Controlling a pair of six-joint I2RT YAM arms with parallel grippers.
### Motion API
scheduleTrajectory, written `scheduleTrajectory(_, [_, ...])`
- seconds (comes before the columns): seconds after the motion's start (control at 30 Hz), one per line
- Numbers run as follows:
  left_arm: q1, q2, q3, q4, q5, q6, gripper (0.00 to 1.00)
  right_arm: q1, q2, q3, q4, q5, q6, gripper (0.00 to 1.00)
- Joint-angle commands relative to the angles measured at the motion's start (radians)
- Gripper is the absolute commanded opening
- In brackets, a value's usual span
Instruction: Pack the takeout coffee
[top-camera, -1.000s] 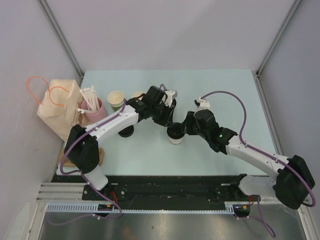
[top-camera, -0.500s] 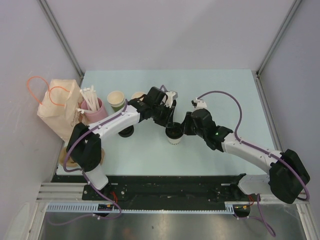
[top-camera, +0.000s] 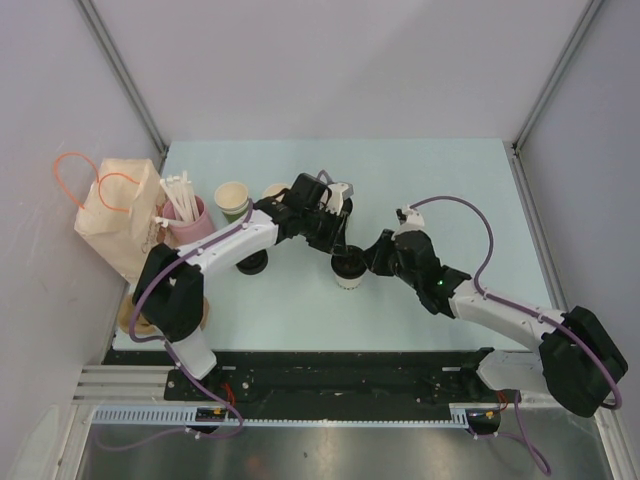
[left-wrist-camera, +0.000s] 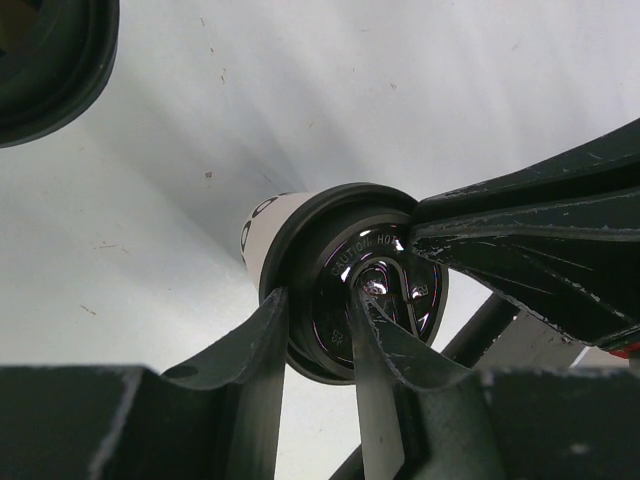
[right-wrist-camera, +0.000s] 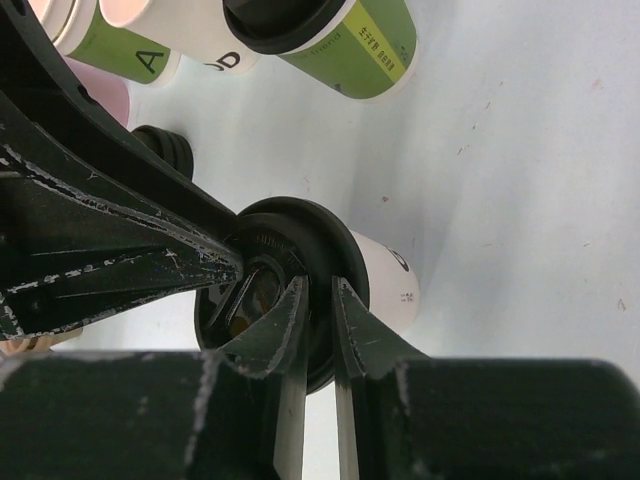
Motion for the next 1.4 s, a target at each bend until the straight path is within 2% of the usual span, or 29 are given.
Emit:
scheduleTrajectory(0.0, [-0.003,0.038,-0.032,-0.021,0.039,-0.013,0.34,0.008,0.042,-0.091,-0.186,-0.025,0.004,0.14])
scheduleTrajectory(0.3, [-0.003,0.012,0.014,-0.024,0.03,0.008,0.34,0.008,-0.009,-0.068,-0.169,-0.034,-0.004,0.16])
scheduleTrajectory(0.43, [-0.003,-0.005,0.045,-0.022,0.034,0.021,0.35,0.015,-0.044,-0.015,-0.172,-0.031,-0.038,0.25])
scheduleTrajectory(0.73, [-0.002,-0.005,0.088,-0.022,0.013,0.054,0.36,-0.004,-0.065,0.126,-0.21,-0.011,-0.137,0.33])
scheduleTrajectory(1.0, [0.004,-0.006,0.094,-0.024,-0.006,0.061,0.4,-0.023,-0.076,0.186,-0.223,-0.059,-0.205,0.4])
scheduleTrajectory(1.1, [0.023,-0.035,0.108,-0.026,-0.024,0.073,0.41,-0.023,-0.099,0.203,-0.203,-0.114,-0.295,0.45])
scheduleTrajectory(1.17, [0.046,-0.072,0.113,-0.026,-0.038,0.084,0.45,-0.006,-0.115,0.214,-0.184,-0.215,-0.409,0.49])
scheduleTrajectory(1.37, [0.13,-0.207,0.09,-0.027,-0.081,0.148,0.59,0.077,-0.046,0.28,-0.276,-0.25,-0.662,0.56])
